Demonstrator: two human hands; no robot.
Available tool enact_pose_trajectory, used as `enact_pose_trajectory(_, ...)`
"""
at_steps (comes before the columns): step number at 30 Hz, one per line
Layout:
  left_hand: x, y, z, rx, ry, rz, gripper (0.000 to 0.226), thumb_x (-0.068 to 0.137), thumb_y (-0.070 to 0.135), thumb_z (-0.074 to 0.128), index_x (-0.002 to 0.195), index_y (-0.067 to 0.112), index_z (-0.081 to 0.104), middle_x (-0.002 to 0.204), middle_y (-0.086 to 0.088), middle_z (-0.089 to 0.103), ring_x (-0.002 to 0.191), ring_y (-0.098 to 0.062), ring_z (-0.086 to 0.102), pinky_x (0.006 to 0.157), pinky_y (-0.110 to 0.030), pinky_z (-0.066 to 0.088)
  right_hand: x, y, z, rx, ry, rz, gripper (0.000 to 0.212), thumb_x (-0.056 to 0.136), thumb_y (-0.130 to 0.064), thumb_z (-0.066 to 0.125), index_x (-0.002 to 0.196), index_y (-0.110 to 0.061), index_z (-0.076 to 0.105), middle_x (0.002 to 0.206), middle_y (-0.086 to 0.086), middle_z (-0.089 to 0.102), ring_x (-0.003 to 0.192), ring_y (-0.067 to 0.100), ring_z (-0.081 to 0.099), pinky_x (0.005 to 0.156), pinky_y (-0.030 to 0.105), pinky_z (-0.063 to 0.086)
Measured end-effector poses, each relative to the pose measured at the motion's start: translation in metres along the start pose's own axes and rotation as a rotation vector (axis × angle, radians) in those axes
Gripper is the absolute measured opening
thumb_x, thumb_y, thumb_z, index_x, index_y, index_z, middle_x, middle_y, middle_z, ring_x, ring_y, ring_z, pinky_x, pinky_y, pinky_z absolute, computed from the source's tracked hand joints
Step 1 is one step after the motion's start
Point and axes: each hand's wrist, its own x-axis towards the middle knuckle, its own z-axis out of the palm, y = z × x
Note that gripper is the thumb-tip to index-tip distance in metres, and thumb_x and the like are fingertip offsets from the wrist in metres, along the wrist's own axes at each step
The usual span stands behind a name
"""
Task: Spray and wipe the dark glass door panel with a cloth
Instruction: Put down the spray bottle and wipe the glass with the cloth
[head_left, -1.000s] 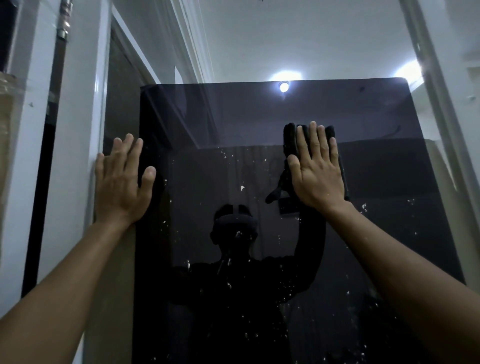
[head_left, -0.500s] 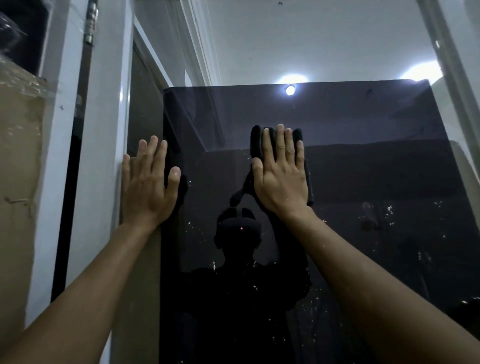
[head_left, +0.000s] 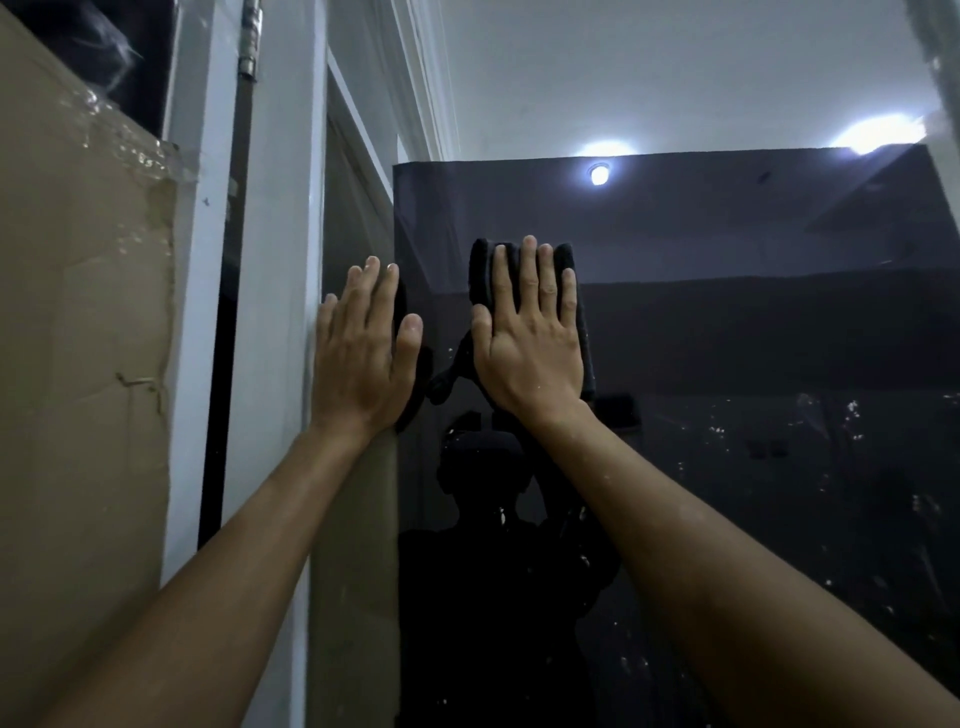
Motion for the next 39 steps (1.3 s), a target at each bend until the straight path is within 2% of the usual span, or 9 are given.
enact_pose_trajectory(3, -0.003, -0.011, -0.013, 0.012, 0.027, 0.069, 0.072, 0.1, 0.05, 0.015, 0.158, 0.01, 0.03, 0.166, -0.012, 0.025, 0.156, -0.024, 0.015, 0.127, -0.047, 0.011, 0.0, -0.01, 0.001, 0.01, -0.001, 0.008, 0.066, 0.107, -0.042, 0.02, 0.164, -0.015, 0.002, 0.171, 0.014, -0.01, 0.158, 0.027, -0.013, 0.127, 0.046, -0.01)
enact_pose_trajectory(9, -0.008, -0.045, -0.03, 0.051, 0.036, 0.081, 0.071, 0.102, 0.049, 0.015, 0.157, 0.008, 0.03, 0.166, -0.013, 0.024, 0.156, -0.023, 0.016, 0.128, -0.045, 0.009, -0.002, -0.035, 0.008, 0.025, 0.009, 0.006, 0.066, 0.107, -0.041, 0.022, 0.164, -0.014, 0.004, 0.171, 0.014, -0.008, 0.158, 0.027, -0.012, 0.127, 0.047, -0.01)
enact_pose_trajectory(18, -0.009, -0.047, -0.033, -0.17, 0.061, 0.074, 0.07, 0.102, 0.049, 0.017, 0.159, 0.01, 0.026, 0.168, -0.008, 0.022, 0.156, -0.015, 0.016, 0.127, -0.047, 0.012, -0.001, -0.094, 0.022, 0.051, -0.019, -0.028, 0.069, 0.103, -0.043, 0.014, 0.163, -0.011, -0.002, 0.169, 0.018, -0.013, 0.157, 0.031, -0.015, 0.127, 0.051, -0.009)
enact_pose_trajectory(22, -0.008, -0.048, -0.036, -0.242, 0.056, 0.063, 0.07, 0.1, 0.048, 0.021, 0.159, 0.01, 0.025, 0.168, -0.01, 0.021, 0.156, -0.017, 0.016, 0.125, -0.053, 0.02, 0.007, -0.124, 0.027, 0.001, -0.079, -0.147, 0.07, 0.109, -0.045, 0.019, 0.162, -0.01, -0.009, 0.168, 0.019, -0.018, 0.156, 0.032, -0.02, 0.126, 0.051, -0.01)
enact_pose_trajectory(29, -0.007, -0.053, -0.035, -0.305, 0.042, 0.023, 0.076, 0.098, 0.056, 0.024, 0.16, 0.013, 0.021, 0.17, -0.008, 0.015, 0.157, -0.018, 0.013, 0.123, -0.054, 0.026, 0.013, -0.138, 0.026, -0.045, -0.116, -0.217, 0.072, 0.102, -0.045, 0.006, 0.162, -0.01, -0.011, 0.168, 0.018, -0.02, 0.155, 0.032, -0.021, 0.127, 0.051, -0.008)
enact_pose_trajectory(32, -0.007, -0.054, -0.036, -0.288, 0.043, 0.017, 0.078, 0.097, 0.058, 0.023, 0.16, 0.013, 0.022, 0.169, -0.009, 0.016, 0.157, -0.017, 0.014, 0.124, -0.051, 0.025, 0.012, -0.137, 0.026, -0.039, -0.113, -0.23, 0.073, 0.103, -0.048, 0.009, 0.162, -0.01, -0.01, 0.168, 0.019, -0.02, 0.155, 0.032, -0.021, 0.127, 0.051, -0.008)
enact_pose_trajectory(36, -0.011, -0.055, -0.038, -0.142, 0.066, 0.079, 0.074, 0.098, 0.052, 0.025, 0.159, 0.01, 0.026, 0.167, -0.012, 0.023, 0.156, -0.02, 0.019, 0.126, -0.05, 0.021, 0.014, -0.136, 0.026, -0.063, -0.107, -0.237, 0.072, 0.1, -0.044, 0.002, 0.161, -0.009, -0.012, 0.168, 0.019, -0.02, 0.155, 0.032, -0.02, 0.127, 0.05, -0.011)
enact_pose_trajectory(39, -0.012, -0.056, -0.036, -0.085, 0.087, 0.08, 0.074, 0.099, 0.052, 0.023, 0.159, 0.01, 0.025, 0.167, -0.011, 0.022, 0.156, -0.019, 0.016, 0.127, -0.047, 0.015, 0.022, -0.135, 0.03, -0.068, -0.096, -0.232, 0.067, 0.107, -0.042, 0.009, 0.161, -0.009, -0.013, 0.167, 0.019, -0.021, 0.155, 0.031, -0.021, 0.127, 0.05, -0.01)
